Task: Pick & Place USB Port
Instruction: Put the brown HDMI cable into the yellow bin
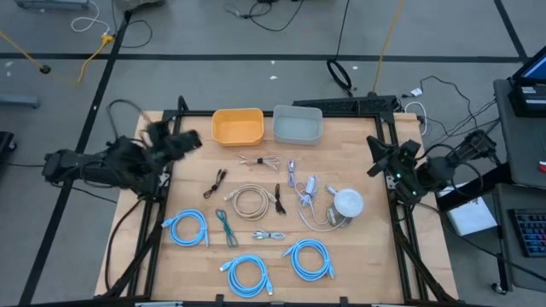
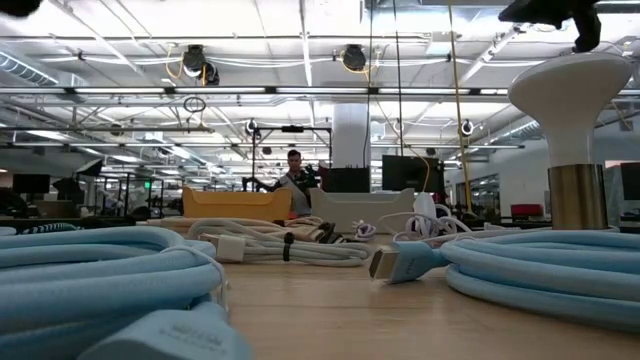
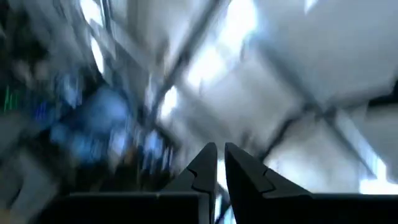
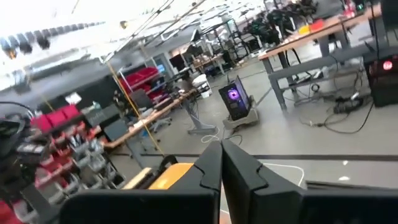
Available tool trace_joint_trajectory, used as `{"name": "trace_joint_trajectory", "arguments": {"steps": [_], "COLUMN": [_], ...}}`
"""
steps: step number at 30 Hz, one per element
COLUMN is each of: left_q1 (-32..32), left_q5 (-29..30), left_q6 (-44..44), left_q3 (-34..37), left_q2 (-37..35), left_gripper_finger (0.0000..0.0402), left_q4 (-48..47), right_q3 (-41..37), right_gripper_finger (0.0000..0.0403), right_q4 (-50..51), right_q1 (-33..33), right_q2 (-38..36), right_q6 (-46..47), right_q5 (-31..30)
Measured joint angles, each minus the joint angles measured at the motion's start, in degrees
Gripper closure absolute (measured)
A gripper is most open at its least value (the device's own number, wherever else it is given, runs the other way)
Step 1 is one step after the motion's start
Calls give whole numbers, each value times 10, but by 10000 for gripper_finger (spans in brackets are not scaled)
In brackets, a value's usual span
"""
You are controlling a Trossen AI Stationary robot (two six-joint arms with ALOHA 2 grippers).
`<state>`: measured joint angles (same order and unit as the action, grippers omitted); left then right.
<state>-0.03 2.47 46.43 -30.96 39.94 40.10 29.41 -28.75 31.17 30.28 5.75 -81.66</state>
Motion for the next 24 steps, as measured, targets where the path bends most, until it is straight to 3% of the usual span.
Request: {"name": "trace_joint_trajectory", "arguments": {"steps": [2,4,6,9,14,19,24], "left_q1": [7,5,-10,-27,-36,-38,-48], "left_q5": [-60,-79,-49,2,23,44,126], "left_q6": [-18,-82,-149,-222,-266,-272,-231], "left_q3": [-76,-166,-256,-357,-437,-455,-455], "left_q2": [37,91,163,259,374,462,549], "left_gripper_finger": [369,369,367,351,265,148,82], "left_q4": [-231,-502,-724,-904,-974,-975,-969], "right_q3": [-1,-1,-1,-1,-1,-1,-1], "right_gripper_finger": [403,403,403,403,403,403,403], "right_q4": [-9,-16,-26,-33,-36,-41,-48], "right_q1": [-4,-9,-14,-16,-15,-15,-15], "right_q2": [0,0,1,2,2,2,1], "right_q6": [-5,-15,-22,-23,-21,-25,-38], "right_q5": [31,70,96,108,114,140,178]}}
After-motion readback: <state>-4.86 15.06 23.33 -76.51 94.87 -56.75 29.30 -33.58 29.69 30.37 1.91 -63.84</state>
